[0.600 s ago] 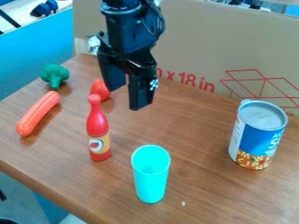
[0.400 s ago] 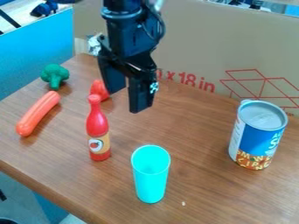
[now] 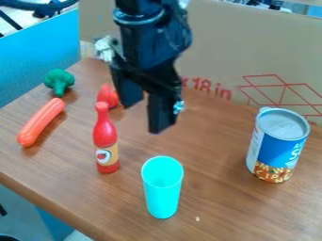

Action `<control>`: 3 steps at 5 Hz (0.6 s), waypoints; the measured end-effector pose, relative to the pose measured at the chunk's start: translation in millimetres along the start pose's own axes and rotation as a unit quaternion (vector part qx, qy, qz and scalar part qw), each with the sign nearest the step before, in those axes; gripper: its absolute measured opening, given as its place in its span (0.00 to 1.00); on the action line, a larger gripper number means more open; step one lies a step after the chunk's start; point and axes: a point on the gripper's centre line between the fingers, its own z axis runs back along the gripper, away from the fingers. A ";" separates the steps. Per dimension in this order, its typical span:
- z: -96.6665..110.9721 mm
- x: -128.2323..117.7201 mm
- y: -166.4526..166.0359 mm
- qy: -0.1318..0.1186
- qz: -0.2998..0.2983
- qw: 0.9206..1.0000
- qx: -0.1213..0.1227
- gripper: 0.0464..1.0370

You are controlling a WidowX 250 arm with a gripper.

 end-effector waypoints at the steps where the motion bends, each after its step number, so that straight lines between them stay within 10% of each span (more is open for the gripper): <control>1: -1.8 -7.1 -14.6 0.008 -0.013 1.000 0.007 0.96; 3: -40.1 -7.9 -23.2 0.061 -0.037 0.997 -0.003 0.96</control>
